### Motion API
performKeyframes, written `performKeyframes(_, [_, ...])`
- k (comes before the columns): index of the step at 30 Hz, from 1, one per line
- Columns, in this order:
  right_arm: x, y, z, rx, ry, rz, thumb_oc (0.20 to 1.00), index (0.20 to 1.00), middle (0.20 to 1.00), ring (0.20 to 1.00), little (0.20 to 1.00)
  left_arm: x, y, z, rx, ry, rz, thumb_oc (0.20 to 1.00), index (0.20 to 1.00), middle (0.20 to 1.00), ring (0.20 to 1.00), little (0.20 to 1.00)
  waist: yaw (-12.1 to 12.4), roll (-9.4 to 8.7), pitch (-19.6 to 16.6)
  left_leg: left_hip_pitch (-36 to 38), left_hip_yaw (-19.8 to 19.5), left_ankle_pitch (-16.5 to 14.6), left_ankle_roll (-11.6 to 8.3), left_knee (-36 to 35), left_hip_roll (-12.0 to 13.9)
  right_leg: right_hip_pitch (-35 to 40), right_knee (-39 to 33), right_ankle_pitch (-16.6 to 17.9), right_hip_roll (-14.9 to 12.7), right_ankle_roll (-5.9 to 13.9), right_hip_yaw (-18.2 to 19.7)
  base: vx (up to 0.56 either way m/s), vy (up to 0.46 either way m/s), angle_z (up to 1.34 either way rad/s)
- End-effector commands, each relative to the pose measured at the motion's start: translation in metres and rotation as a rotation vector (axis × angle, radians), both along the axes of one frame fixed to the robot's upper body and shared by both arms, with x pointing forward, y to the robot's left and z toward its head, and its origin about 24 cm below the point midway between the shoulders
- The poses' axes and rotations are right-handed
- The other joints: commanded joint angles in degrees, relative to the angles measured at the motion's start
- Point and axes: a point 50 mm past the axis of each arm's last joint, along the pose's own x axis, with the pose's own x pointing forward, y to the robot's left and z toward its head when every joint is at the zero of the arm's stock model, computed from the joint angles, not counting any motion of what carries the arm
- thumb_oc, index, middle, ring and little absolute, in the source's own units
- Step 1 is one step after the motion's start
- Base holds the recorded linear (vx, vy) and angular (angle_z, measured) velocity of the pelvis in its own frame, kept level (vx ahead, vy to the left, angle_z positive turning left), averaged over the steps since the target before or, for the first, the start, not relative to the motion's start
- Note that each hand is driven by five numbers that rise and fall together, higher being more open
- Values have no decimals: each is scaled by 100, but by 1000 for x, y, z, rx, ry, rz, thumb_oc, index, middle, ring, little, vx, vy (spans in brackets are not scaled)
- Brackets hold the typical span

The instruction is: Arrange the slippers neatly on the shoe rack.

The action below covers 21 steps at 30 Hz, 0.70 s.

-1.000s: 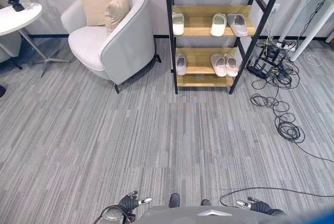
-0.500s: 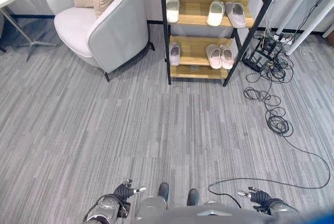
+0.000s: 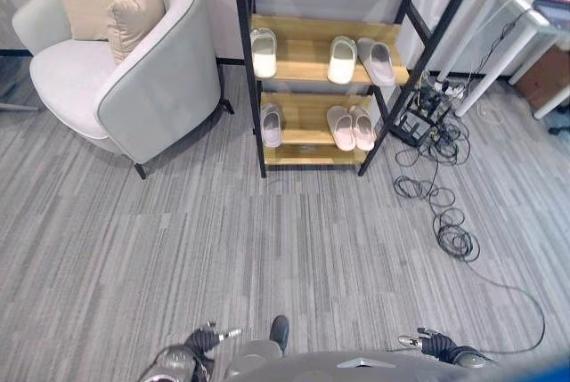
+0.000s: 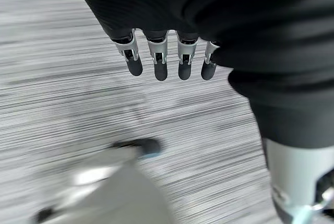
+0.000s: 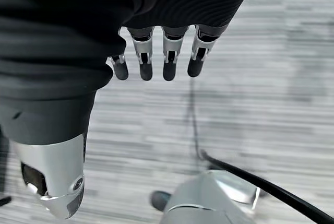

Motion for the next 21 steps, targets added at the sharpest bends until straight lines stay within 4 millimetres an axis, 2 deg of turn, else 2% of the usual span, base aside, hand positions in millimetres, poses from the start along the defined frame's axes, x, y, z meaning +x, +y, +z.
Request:
performKeyframes(1, [9,-3,4,0,-48,-14,1000,1000,1000,1000,1000,-11,14,2,76,28,-44,1000,1000,1000,1000,1000,-53,191,312,-136,-64,-484,-462,621,464,144,-1893,1329,-501,-48,-179,314,8,2])
performKeyframes(2, [8,-3,4,-2,-43,-1,1000,1000,1000,1000,1000,-11,13,1,82,35,-71,1000,1000,1000,1000,1000,-116,188,351,-5,-63,-545,-494,574,481,76,-2256,1157,-449,-105,-228,300,-58,-12])
performKeyframes(5, [5,-7,4,-15,-35,-9,1000,1000,1000,1000,1000,-11,9,0,84,38,-97,1000,1000,1000,1000,1000,-292,153,430,387,-181,-739,-606,447,453,-25,-3450,1156,-232,-41,-89,265,-109,10])
performKeyframes(6, [-3,-17,5,-43,-10,-26,1000,1000,1000,1000,1000,-15,7,-2,71,50,-82,1000,1000,1000,1000,1000,-414,158,387,560,-305,-775,-645,365,434,-154,-3655,1285,-34,33,315,325,-158,22])
performKeyframes(8, [-7,-22,5,-55,2,-37,1000,1000,1000,1000,1000,-18,6,-3,59,59,-71,1000,1000,1000,1000,1000,-406,167,375,625,-327,-790,-671,366,443,-71,-3794,1290,37,35,451,227,-141,57])
performKeyframes(9, [-11,-28,6,-78,24,-29,1000,1000,1000,1000,1000,-28,4,-7,44,92,-62,1000,1000,1000,1000,1000,-365,166,272,686,-342,-814,-710,319,471,97,-4029,1286,77,-59,467,243,-217,79])
performKeyframes(12, [-15,-36,7,-103,39,-33,1000,1000,1000,1000,1000,-34,-2,-10,31,112,-69,1000,1000,1000,1000,1000,-377,241,101,766,-472,-715,-846,142,671,161,-4027,1096,293,-223,448,232,-248,6])
performKeyframes(13, [-14,-42,10,-123,32,-36,1000,1000,1000,1000,1000,-31,-5,-10,28,106,-83,1000,1000,1000,1000,1000,-415,284,93,748,-515,-660,-948,208,774,157,-3939,975,370,-308,391,142,-156,14])
performKeyframes(14, [-14,-42,10,-123,32,-36,1000,1000,1000,1000,1000,-31,-5,-10,28,106,-83,1000,1000,1000,1000,1000,-419,286,91,747,-520,-661,-950,208,776,154,-3935,971,371,-309,386,156,-206,23])
performKeyframes(16, [-6,-53,16,-173,3,-37,1000,1000,1000,1000,1000,-20,-9,-8,36,75,-116,1000,1000,1000,1000,1000,-436,300,140,482,-469,-386,-1205,597,956,235,-3924,829,398,-430,215,81,-158,19])
performKeyframes(17, [-2,-56,18,-187,-10,-30,1000,1000,1000,1000,1000,-14,-11,-7,37,57,-126,1000,1000,1000,1000,1000,-444,284,180,336,-417,-289,-1257,831,997,267,-3933,811,385,-469,148,15,-122,-5])
performKeyframes(19, [5,-62,23,-219,-34,-15,1000,1000,1000,1000,1000,-5,-11,-4,41,26,-131,1000,1000,1000,1000,1000,-444,240,244,54,-231,-177,-1257,1302,1139,371,-3986,760,361,-556,54,30,-102,42])
performKeyframes(20, [9,-65,26,-233,-50,-12,1000,1000,1000,1000,1000,-3,-12,-3,44,13,-130,1000,1000,1000,1000,1000,-416,232,278,-32,-155,-215,-1218,1309,1157,437,-4016,730,341,-556,27,127,-52,59])
performKeyframes(21, [16,-69,30,-255,-73,-3,1000,1000,1000,1000,1000,-3,-14,-4,42,9,-128,1000,1000,1000,1000,1000,-340,234,284,-210,-80,-364,-1161,978,1030,576,-4089,688,287,-524,-17,111,-18,24])
